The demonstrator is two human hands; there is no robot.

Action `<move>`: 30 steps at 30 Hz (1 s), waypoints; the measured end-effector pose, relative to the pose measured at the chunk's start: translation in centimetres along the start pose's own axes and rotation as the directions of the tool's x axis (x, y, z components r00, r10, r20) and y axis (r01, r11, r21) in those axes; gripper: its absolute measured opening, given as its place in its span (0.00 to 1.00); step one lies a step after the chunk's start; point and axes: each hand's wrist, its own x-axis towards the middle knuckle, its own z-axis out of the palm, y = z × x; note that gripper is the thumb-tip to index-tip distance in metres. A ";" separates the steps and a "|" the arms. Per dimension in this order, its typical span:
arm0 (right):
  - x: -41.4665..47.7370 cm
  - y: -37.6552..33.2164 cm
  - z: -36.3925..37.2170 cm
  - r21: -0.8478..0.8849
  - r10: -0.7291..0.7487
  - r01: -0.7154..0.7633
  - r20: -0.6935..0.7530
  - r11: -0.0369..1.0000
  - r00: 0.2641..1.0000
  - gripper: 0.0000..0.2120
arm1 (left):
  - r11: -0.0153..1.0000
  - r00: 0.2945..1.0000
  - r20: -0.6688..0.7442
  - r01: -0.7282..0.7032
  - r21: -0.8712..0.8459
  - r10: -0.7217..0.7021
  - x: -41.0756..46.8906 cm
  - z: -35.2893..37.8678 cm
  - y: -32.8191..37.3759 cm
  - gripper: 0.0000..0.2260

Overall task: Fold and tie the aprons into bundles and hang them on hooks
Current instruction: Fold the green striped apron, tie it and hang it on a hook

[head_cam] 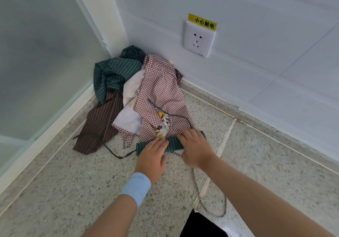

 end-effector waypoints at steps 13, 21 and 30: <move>0.5 -1.5 -5.9 -0.107 0.042 -0.048 -0.061 0.993 0.997 0.15 | 0.982 0.946 0.270 0.189 -0.010 -0.180 3.4 -7.4 2.4 0.15; -4.6 -2.2 -10.3 -0.128 -0.040 -0.008 -0.366 0.992 0.930 0.33 | 0.654 0.821 0.534 0.518 -0.551 -0.200 1.3 -14.7 5.1 0.07; -8.8 -6.2 -13.3 0.306 0.268 -0.252 -0.009 0.918 0.964 0.32 | 0.597 0.822 0.438 0.567 -0.568 -0.364 -2.3 -19.3 5.9 0.10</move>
